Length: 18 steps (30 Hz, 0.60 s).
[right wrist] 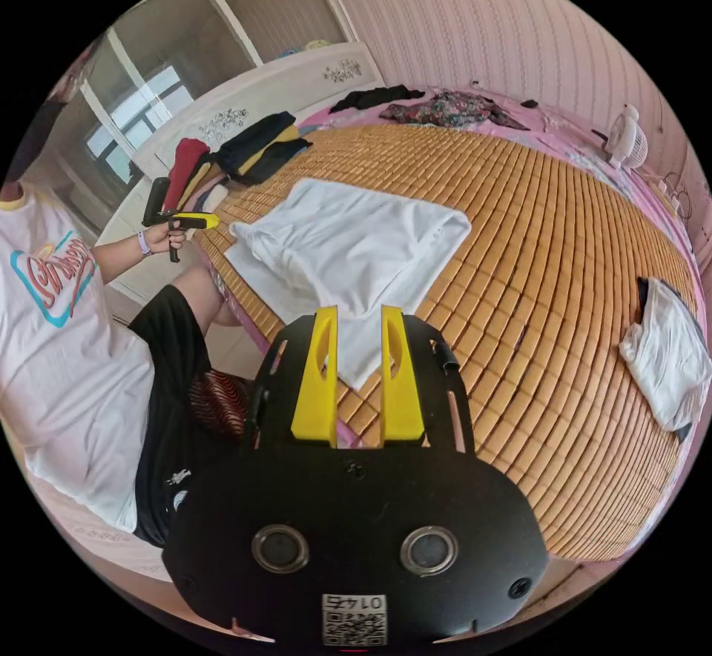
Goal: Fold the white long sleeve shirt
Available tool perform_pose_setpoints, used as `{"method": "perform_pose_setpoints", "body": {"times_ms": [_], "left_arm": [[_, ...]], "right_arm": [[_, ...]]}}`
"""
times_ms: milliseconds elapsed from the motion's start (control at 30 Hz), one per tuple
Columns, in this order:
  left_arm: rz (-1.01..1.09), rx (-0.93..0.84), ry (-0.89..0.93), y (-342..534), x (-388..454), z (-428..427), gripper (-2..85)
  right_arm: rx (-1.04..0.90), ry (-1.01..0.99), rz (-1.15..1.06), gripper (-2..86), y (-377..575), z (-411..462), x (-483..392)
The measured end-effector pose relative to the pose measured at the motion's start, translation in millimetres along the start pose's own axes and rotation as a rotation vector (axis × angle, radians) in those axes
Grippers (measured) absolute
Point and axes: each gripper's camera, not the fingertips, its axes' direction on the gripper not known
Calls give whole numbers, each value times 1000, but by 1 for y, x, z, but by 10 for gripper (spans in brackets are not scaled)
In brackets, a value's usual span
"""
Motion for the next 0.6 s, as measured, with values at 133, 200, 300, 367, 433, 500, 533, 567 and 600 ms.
{"method": "perform_pose_setpoints", "body": {"times_ms": [133,200,300,367,433,500,533,567,600], "left_arm": [[-171,60,46,53,0,-9,2],[-171,97,25,51,10,-13,-2],[-103,97,11,26,35,1,-6],[-21,93,10,8,61,21,-6],[55,74,13,-8,90,50,-6],[123,46,23,-24,130,96,-7],[135,40,12,-25,138,108,-7],[155,9,-35,-27,153,132,-7],[169,-47,-87,-28,163,154,-7]], "right_arm": [[-79,-1,55,66,22,19,-39],[-88,-10,34,53,10,26,-54],[-94,19,-74,32,-31,41,-84],[-102,55,-143,19,-63,55,-101],[-120,112,-215,10,-116,80,-122],[-137,158,-275,8,-158,103,-135],[-166,174,-309,7,-187,121,-141],[-182,184,-319,7,-200,131,-143],[-213,214,-328,5,-227,150,-145]]}}
